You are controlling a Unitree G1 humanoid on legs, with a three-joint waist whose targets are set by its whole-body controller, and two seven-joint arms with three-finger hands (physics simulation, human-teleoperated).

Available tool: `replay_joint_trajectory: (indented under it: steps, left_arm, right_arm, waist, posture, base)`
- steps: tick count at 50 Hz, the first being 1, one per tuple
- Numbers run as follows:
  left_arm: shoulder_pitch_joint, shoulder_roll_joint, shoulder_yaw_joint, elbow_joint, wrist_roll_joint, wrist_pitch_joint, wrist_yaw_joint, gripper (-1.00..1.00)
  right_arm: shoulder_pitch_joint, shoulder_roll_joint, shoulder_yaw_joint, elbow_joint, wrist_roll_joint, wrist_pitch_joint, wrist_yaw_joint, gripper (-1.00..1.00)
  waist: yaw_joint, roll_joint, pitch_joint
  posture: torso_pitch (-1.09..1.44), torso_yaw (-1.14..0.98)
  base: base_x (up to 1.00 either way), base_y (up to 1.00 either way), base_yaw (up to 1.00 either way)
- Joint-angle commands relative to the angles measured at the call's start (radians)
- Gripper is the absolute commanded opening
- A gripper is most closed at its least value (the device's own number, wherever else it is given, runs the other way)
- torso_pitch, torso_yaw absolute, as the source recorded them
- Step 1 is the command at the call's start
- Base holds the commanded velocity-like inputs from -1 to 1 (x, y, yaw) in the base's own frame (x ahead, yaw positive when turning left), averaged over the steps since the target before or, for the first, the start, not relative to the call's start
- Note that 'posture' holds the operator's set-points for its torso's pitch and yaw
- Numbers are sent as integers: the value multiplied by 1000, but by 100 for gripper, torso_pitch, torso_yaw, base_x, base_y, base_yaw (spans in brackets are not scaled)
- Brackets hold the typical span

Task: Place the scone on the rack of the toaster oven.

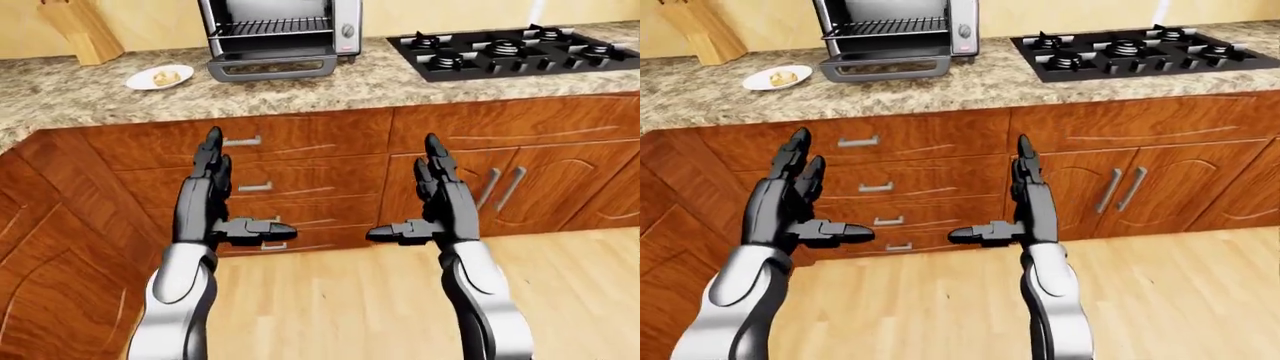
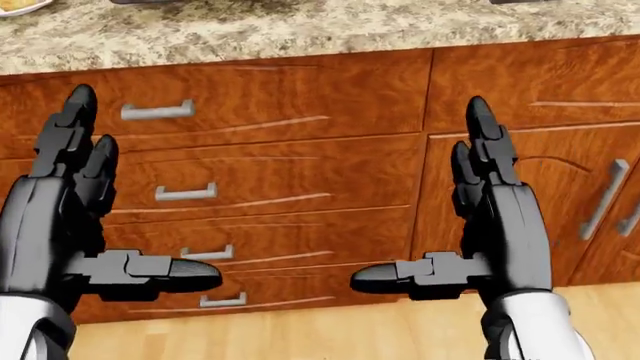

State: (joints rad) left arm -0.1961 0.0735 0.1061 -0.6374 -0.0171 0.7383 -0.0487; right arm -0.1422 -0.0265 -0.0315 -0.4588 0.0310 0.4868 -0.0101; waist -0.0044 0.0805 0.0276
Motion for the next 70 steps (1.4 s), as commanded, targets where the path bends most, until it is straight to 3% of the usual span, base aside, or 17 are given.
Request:
replay_joint_trajectory:
  steps: [1, 16, 17, 21, 24, 26, 33, 35, 41, 46, 47, 49, 54, 57, 65, 68, 70]
  left_arm:
    - [-29, 1, -9, -44, -9, -23, 4, 100]
    - [-32, 2, 5, -56, -51, -19, 20, 100]
    - [-30, 3, 3, -56, -52, -22, 23, 100]
    - [-27, 3, -6, -51, -57, -27, 23, 100]
    - [-29, 5, -5, -43, -55, -34, 24, 100]
    - [-28, 6, -3, -46, -56, -30, 24, 100]
    - [-27, 6, -4, -66, -76, -3, 25, 100]
    - [-38, 8, -1, -82, -79, 18, 28, 100]
    - [-139, 35, 16, -158, -93, 161, 46, 100]
    - [-243, 72, 45, -218, -115, 295, 58, 100]
    - [-254, 76, 48, -225, -120, 308, 61, 100]
    - [-259, 82, 48, -236, -125, 318, 63, 100]
    - [-274, 85, 60, -241, -150, 339, 72, 100]
    - [-272, 90, 63, -240, -159, 336, 75, 100]
    - [-256, 88, 46, -240, -156, 323, 83, 100]
    - [-256, 87, 44, -237, -155, 319, 82, 100]
    - [-254, 85, 41, -238, -154, 318, 80, 100]
  right_arm:
    - [-27, -10, -19, -51, 4, -36, 4, 100]
    - [-11, -7, -19, -71, 32, -20, 5, 100]
    - [-10, -8, -18, -73, 33, -19, 7, 100]
    - [-12, -12, -21, -83, 34, -10, 8, 100]
    - [-14, -10, -19, -76, 33, -15, 9, 100]
    - [-13, -9, -12, -73, 25, -21, 8, 100]
    - [-16, 2, -13, -112, 75, -9, 24, 100]
    - [-13, -1, -12, -101, 78, -24, 24, 100]
    - [-31, -6, -38, -126, 111, -7, -4, 100]
    - [-56, -19, -43, -175, 129, 52, -30, 100]
    - [-54, -19, -42, -179, 132, 53, -30, 100]
    - [-52, -20, -38, -197, 133, 64, -31, 100]
    - [-73, -26, -44, -230, 143, 104, -32, 100]
    - [-81, -27, -50, -243, 159, 123, -34, 100]
    - [-103, -39, -64, -282, 177, 167, -42, 100]
    - [-105, -40, -65, -282, 182, 172, -45, 100]
    - [-113, -41, -66, -293, 189, 186, -49, 100]
  waist:
    - [-9, 4, -13]
    - [-3, -130, -24]
    - [-18, -86, -15]
    - [-7, -113, -35]
    - [-11, -61, -10]
    - [-8, 8, -37]
    - [25, -74, -10]
    - [23, -54, -11]
    - [17, -87, 8]
    - [31, -155, -37]
    - [21, -99, 0]
    - [18, -90, 24]
    - [6, -59, 11]
    - [3, 13, -10]
    - [28, -65, 11]
    - [34, -130, -4]
    - [19, -127, 4]
  posture:
    - [0, 0]
    - [0, 0]
    - [0, 0]
    - [0, 0]
    - [0, 0]
    - [0, 0]
    - [0, 0]
    - [0, 0]
    - [0, 0]
    - [0, 0]
    - [0, 0]
    - [0, 0]
    - [0, 0]
    - [0, 0]
    - [0, 0]
    - [0, 0]
    - [0, 0]
  base:
    - [0, 58, 0]
    - [0, 54, 0]
    - [0, 41, 0]
    - [0, 38, 0]
    - [0, 38, 0]
    - [0, 38, 0]
    - [0, 32, 10]
    - [0, 0, 95]
    - [0, 3, 17]
    - [3, -3, 0]
    - [26, -13, 0]
    - [35, -10, 0]
    - [38, -2, 0]
    - [38, 0, 0]
    - [38, 0, 0]
    - [39, 0, 0]
    - [39, 0, 0]
